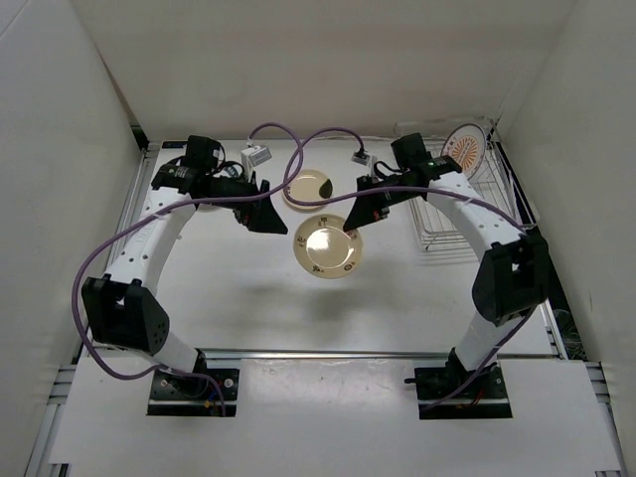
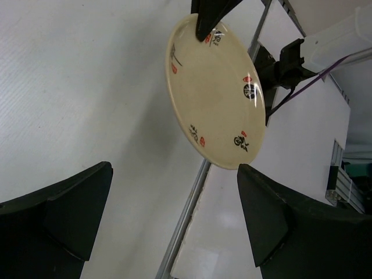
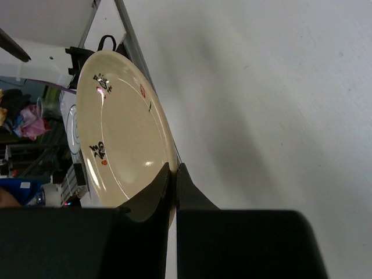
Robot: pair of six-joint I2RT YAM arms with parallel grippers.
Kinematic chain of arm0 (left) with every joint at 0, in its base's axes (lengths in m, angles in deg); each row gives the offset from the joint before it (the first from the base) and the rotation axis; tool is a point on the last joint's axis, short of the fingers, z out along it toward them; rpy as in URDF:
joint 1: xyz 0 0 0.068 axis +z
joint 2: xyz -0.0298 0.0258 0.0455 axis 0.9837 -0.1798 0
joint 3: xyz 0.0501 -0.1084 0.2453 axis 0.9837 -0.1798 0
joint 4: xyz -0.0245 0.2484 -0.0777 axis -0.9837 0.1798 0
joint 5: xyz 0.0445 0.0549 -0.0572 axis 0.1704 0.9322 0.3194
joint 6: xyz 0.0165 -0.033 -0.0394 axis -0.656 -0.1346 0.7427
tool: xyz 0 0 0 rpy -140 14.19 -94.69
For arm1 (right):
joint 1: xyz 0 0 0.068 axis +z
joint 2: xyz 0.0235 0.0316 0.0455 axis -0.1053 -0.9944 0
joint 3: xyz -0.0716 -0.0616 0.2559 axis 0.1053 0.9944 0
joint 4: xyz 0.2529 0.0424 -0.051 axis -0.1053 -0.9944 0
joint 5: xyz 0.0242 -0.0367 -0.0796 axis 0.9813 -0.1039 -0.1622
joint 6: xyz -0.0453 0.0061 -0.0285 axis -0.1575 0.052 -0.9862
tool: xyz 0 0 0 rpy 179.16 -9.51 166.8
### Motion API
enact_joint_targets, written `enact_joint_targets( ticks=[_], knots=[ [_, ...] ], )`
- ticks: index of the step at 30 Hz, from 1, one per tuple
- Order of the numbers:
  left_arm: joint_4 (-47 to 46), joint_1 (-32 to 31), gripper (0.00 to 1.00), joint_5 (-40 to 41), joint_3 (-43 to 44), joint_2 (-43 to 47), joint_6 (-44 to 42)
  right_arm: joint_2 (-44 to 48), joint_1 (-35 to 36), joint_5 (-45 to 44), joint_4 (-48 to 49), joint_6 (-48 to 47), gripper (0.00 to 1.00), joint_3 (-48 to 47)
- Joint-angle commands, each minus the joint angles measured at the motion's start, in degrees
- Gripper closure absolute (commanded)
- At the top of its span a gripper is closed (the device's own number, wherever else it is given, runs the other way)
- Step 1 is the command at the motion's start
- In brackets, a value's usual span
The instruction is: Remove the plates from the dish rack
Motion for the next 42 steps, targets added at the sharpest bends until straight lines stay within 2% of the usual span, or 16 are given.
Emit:
enact_joint_targets(
  ticks=[1,12,15,16,18,19,23,26,34,37,38,39,41,42],
  knots=[
    [0.3,-0.2,0.01,-3.6,-1.0,-0.4,-0.6,-3.1,0.5,5.2,1.7,0.5,1.0,-4.3],
    [-1.5,-0.2,0.02,-3.6,-1.0,-3.3,1.5,-10.6,1.6,4.7,4.8,3.6,1.0,-14.0],
    [-2.0,-0.2,0.13,-3.6,-1.5,-4.4,2.5,-11.8,1.6,4.7,5.4,4.2,1.0,-15.0],
    [-2.0,-0.2,0.22,-3.6,-1.5,-4.4,2.5,-11.8,1.6,4.7,5.9,4.8,1.0,-15.7],
    [-2.5,-0.2,0.3,-3.6,-1.5,-5.0,3.2,-12.4,1.6,4.7,5.9,4.8,1.0,-16.4],
    [-2.5,-0.2,0.37,-3.6,-1.0,-5.7,3.2,-12.4,1.6,4.7,5.9,4.8,1.0,-16.9],
    [-3.1,-0.2,0.51,-3.6,-1.0,-6.3,4.2,-12.4,2.1,4.7,6.4,5.4,1.0,-16.9],
    [-3.6,-0.2,0.51,-3.6,-0.5,-6.9,4.7,-12.9,2.1,4.7,6.4,5.4,1.0,-16.9],
    [-4.1,-0.2,0.63,-3.6,-0.5,-7.4,5.3,-13.5,3.8,4.7,6.4,5.9,1.0,-17.4],
    [-4.1,-0.2,0.71,-3.6,-0.5,-7.4,5.3,-13.5,3.8,4.2,6.9,5.9,1.0,-17.9],
    [-4.6,-0.2,0.79,-3.6,-0.5,-7.4,5.3,-13.5,3.8,4.2,6.9,5.9,1.0,-17.9],
    [-4.7,-0.2,0.82,-3.6,-0.5,-7.4,5.8,-13.5,3.8,3.2,6.9,5.9,1.0,-17.9],
    [-6.0,-0.2,0.84,-2.4,-0.5,-7.4,6.8,-13.5,3.8,0.6,6.2,5.9,1.0,-17.9],
    [-6.7,-0.2,0.84,-0.9,-0.5,-7.4,7.6,-13.0,3.8,-1.6,6.2,5.9,0.74,-17.9]
  ],
)
